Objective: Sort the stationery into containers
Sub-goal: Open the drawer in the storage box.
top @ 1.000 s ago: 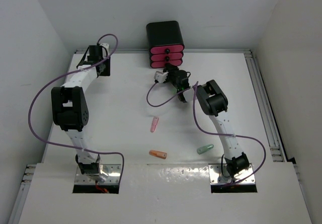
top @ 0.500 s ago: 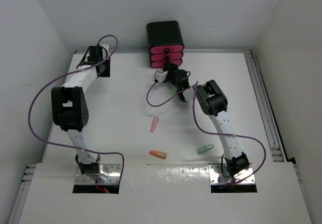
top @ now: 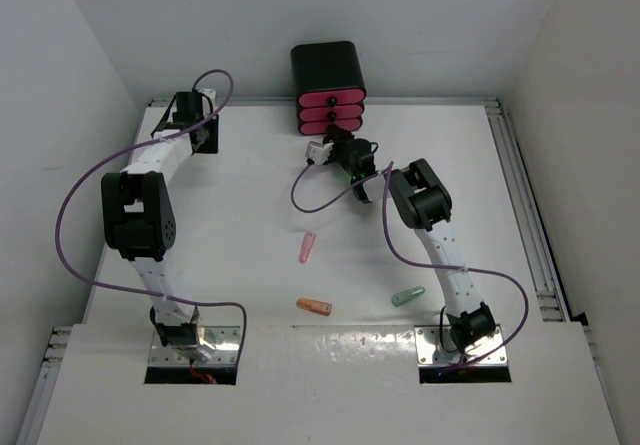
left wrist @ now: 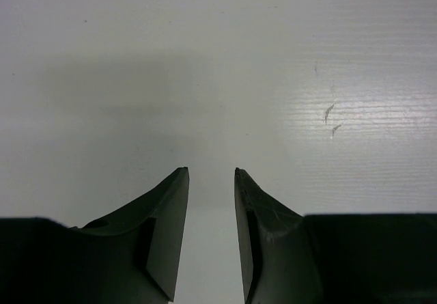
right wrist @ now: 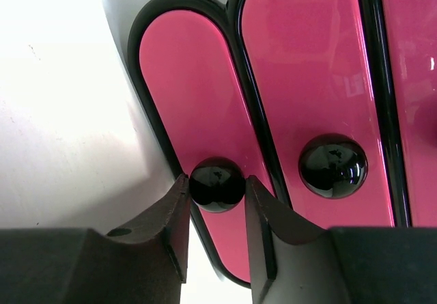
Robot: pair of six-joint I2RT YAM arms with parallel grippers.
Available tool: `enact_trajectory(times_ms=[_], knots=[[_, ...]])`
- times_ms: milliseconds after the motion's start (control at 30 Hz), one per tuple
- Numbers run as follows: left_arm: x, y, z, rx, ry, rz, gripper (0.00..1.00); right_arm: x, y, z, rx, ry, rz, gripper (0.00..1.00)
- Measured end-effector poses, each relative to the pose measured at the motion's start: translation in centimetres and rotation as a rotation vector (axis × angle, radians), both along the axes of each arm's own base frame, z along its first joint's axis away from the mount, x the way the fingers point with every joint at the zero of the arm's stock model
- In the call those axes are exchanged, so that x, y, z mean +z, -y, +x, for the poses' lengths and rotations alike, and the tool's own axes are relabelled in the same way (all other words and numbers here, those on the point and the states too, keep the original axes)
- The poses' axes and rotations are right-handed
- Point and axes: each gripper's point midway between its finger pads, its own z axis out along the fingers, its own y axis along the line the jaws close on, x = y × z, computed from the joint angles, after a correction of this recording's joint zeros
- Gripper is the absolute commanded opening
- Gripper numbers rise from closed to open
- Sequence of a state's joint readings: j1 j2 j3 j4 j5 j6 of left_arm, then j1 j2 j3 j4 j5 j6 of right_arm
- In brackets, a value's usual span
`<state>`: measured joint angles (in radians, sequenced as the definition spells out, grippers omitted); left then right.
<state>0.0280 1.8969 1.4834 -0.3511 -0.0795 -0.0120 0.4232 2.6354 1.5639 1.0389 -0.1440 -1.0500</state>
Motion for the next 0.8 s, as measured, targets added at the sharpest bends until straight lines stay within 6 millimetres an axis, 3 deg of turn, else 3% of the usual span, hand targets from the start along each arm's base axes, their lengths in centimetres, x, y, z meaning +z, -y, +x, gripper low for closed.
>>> enact_trajectory(times_ms=[267, 500, 800], knots=[[0.0, 0.1, 0.0, -0.003, 0.000, -0.003, 0.39, 0.0, -0.1, -0.3, 0.013, 0.009, -0.004, 0.11], [0.0, -0.1, 0.0, 0.000, 0.000, -0.003, 0.39, -0.2, 0.0, -2.4, 0.037, 0.042, -0.011, 0.00], [-1.0, -0.4, -0.8, 0.006, -0.026, -0.006, 0.39, -0.2, 0.0, -5.4, 0.052, 0.031, -0.021, 0.00]])
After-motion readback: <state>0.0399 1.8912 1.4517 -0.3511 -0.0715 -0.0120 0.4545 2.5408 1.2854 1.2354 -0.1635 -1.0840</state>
